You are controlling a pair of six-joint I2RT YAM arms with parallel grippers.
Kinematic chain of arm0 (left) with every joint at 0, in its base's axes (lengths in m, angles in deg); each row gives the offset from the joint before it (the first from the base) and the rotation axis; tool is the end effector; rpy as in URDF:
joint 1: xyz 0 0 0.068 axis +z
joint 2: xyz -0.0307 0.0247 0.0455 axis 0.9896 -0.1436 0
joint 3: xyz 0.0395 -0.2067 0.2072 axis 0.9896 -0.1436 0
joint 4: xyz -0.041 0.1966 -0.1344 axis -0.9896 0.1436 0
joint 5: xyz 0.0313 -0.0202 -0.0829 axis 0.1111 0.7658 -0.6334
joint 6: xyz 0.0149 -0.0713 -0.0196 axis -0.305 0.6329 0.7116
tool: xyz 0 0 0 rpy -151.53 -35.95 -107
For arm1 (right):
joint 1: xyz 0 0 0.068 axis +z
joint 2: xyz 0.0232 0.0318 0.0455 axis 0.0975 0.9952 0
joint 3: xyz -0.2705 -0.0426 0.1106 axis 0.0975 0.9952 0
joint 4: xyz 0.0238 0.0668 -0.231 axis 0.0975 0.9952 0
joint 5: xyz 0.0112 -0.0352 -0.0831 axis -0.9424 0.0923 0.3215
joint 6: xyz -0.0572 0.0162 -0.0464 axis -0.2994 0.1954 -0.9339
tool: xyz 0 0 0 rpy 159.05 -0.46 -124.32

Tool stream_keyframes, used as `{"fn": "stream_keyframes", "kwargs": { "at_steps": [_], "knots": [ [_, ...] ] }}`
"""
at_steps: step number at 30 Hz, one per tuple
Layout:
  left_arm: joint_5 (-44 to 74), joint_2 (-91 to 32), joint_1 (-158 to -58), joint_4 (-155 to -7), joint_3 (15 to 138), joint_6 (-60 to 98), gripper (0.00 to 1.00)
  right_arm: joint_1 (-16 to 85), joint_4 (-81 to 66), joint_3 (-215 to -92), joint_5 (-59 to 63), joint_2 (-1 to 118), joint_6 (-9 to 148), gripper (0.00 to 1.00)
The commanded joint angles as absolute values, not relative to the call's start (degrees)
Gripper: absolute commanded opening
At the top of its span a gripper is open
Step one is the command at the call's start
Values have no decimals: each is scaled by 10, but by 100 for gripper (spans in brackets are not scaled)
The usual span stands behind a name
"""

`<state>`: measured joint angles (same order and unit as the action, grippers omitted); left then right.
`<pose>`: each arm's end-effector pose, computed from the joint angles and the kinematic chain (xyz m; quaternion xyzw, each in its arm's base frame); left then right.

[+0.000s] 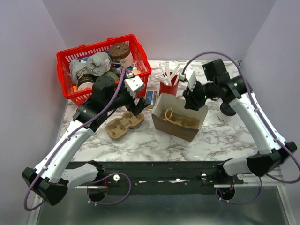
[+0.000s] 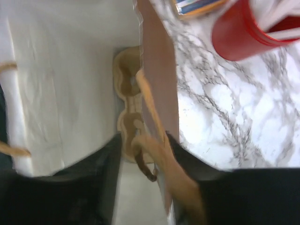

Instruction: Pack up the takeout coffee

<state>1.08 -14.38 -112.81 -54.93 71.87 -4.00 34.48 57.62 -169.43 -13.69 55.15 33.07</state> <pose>0.1768 -0.1343 0.4119 0.3934 0.6927 -0.2498 0.5505 0.2017 0.1399 0.4004 -0.5102 0.7761 0.1880 0.3195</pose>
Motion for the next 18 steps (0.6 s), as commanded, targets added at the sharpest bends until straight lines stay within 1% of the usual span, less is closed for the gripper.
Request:
{"fn": "stream_keyframes", "kwargs": {
  "at_steps": [1,3,4,6,8,9,12,14,18],
  "knots": [
    [-102,-160,-1122,-509,766,-115,94,291,587,-1817,-170,593,336,71],
    [-138,-161,-1122,-490,769,-148,94,289,586,-1861,-166,590,336,82],
    [-154,-163,-1122,-485,769,-185,94,289,586,-1868,-168,587,337,90],
    [-204,-169,-1123,-471,773,-210,94,289,586,-1863,-181,576,345,92],
    [-252,-184,-1123,-469,787,-234,94,289,585,-1846,-185,558,352,92],
    [-274,-206,-1122,-468,793,-246,92,289,586,-1837,-179,554,353,92],
    [-314,-254,-1130,-497,808,-255,89,282,582,-1807,-157,544,353,88],
    [-324,-280,-1140,-516,829,-248,87,265,581,-1795,-139,547,353,85],
    [-330,-340,-1174,-510,866,-263,83,219,580,-1779,-150,550,326,83]
  ]
}}
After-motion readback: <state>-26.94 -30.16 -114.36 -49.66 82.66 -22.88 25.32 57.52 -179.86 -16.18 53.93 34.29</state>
